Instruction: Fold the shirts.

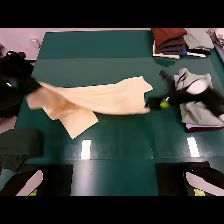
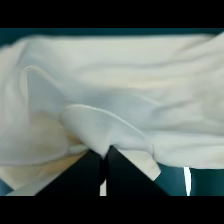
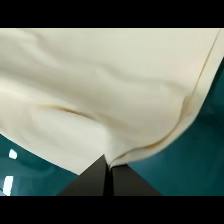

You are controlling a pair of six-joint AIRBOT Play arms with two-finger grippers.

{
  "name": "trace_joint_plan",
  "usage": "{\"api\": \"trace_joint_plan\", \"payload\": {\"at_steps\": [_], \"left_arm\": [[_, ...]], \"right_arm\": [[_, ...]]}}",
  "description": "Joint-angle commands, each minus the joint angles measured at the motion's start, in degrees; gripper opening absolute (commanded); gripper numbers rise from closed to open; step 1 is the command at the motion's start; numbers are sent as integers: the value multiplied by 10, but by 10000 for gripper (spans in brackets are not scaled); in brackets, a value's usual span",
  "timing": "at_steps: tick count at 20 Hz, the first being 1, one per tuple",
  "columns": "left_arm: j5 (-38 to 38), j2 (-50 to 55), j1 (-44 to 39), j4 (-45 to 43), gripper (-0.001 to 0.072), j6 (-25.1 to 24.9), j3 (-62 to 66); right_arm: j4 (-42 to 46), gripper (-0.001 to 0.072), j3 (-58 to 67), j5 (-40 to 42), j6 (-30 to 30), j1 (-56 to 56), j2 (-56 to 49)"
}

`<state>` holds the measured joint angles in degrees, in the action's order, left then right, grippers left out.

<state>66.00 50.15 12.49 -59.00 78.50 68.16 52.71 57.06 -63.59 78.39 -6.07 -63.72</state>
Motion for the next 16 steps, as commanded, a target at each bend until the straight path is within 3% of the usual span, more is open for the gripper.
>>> {"api": "trace_joint_plan", "payload": {"at_steps": [1,5,8,12,16], "left_arm": [[-2,-37,0,0,26,8,189],[-9,-42,0,0,26,29,447],[-34,-43,0,1,25,52,567],[-61,-43,0,11,25,67,610],[-51,-34,0,26,25,68,554]], "right_arm": [[-2,18,162,-4,-1,57,99],[-2,18,379,-26,-1,161,170],[-2,18,518,-83,0,264,176],[-7,18,668,-175,27,370,127],[-55,17,644,-193,40,374,84]]}}
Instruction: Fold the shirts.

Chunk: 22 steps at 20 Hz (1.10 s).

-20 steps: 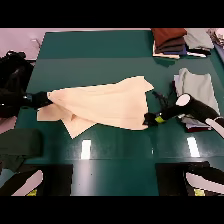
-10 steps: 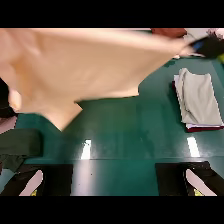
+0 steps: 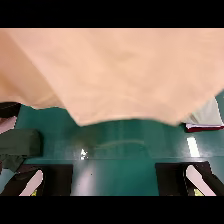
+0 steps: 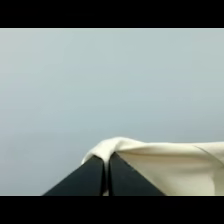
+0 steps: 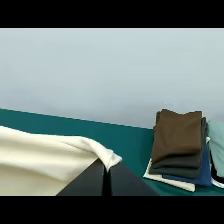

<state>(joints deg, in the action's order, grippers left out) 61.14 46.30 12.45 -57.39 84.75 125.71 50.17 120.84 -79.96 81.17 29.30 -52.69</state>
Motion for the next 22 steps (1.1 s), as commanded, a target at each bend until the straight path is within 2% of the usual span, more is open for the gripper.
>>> {"api": "trace_joint_plan", "payload": {"at_steps": [1,3,5,7,9,14,15,16,17,18,20,22], "left_arm": [[0,10,0,31,25,4,-64],[24,32,0,72,25,0,-146],[71,84,0,107,26,-24,-217],[104,150,0,111,26,-28,-272],[108,222,0,111,26,-48,-316],[98,380,0,111,27,-67,-336],[99,393,0,110,29,-71,-336],[97,398,0,105,170,-71,-336],[95,398,0,91,393,-66,-336],[97,396,0,79,437,-56,-336],[123,394,0,44,437,-52,-336],[166,381,0,-50,437,-31,-341]], "right_arm": [[-42,16,-31,-30,13,16,-34],[-17,17,-115,-33,13,-20,-57],[42,17,-186,-48,14,-82,-100],[105,17,-236,-45,17,-148,-152],[150,17,-271,-16,32,-201,-212],[153,24,-275,98,54,-253,-329],[152,202,-275,115,58,-253,-338],[140,422,-275,124,59,-251,-342],[122,437,-275,126,58,-242,-343],[108,437,-275,123,58,-233,-343],[98,437,-276,98,57,-214,-335],[98,436,-289,65,34,-205,-313]]}}
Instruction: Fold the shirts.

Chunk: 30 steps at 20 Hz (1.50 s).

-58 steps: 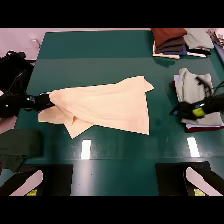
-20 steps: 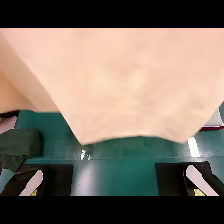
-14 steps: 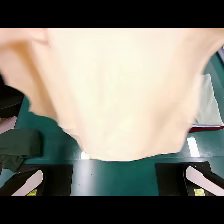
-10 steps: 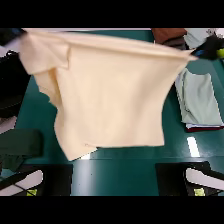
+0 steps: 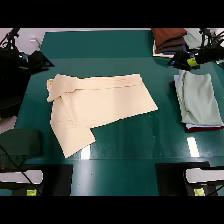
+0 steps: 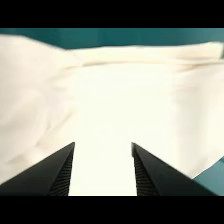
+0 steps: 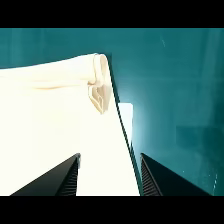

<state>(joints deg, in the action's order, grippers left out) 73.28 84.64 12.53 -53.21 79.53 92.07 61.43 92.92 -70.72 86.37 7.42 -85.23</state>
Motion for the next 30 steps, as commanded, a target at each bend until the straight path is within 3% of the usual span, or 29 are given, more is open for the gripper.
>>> {"api": "trace_joint_plan", "payload": {"at_steps": [1,5,8,11,21,25,26,27,28,30], "left_arm": [[47,-18,0,-135,436,33,-23],[-12,-142,4,-216,437,45,-235],[-59,-227,25,-213,438,58,-435],[-89,-257,65,-192,438,59,-552],[-188,-239,89,-81,436,43,-579],[-209,-214,48,-66,435,44,-579],[-214,-214,37,-63,368,44,-578],[-214,-214,31,-55,153,44,-574],[-208,-214,31,-55,26,43,-565],[-184,-215,32,-58,27,39,-538]], "right_arm": [[-14,436,-29,-29,-23,14,32],[-15,435,-131,-26,-45,3,118],[-16,435,-198,-18,-55,-22,168],[-18,435,-243,4,-59,-49,202],[-19,435,-260,2,-59,-76,214],[-18,435,-260,2,-59,-76,214],[-17,435,-260,2,-59,-75,214],[-17,435,-260,2,-59,-72,214],[-17,435,-260,2,-59,-65,213],[-17,435,-260,-13,-59,-39,201]]}}
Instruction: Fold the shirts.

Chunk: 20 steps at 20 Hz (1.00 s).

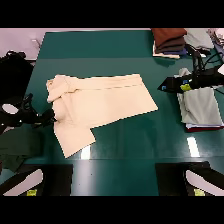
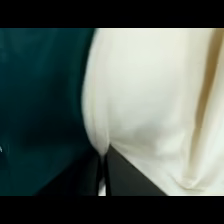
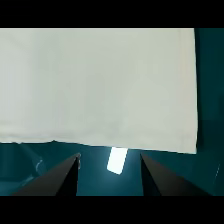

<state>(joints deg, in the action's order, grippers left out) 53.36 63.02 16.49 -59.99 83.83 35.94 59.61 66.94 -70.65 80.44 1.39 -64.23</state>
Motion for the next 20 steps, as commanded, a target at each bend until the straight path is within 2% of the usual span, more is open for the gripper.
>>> {"api": "trace_joint_plan", "payload": {"at_steps": [1,4,6,9,15,17,20], "left_arm": [[31,1,-8,8,27,-6,40],[76,1,-8,9,26,-39,89],[81,1,-8,9,26,-40,108],[80,1,-8,9,26,-40,113],[75,1,-8,9,26,-40,113],[71,1,-8,9,26,-39,113],[66,-5,-8,16,25,-38,113]], "right_arm": [[1,435,0,-29,0,36,-21],[1,441,-22,-52,0,75,-78],[-1,492,-62,-38,0,88,-116],[-19,491,-128,22,1,95,-178],[-153,470,-148,148,-35,61,-236],[-150,401,-133,179,-35,37,-236],[-148,70,-99,184,-51,16,-236]]}}
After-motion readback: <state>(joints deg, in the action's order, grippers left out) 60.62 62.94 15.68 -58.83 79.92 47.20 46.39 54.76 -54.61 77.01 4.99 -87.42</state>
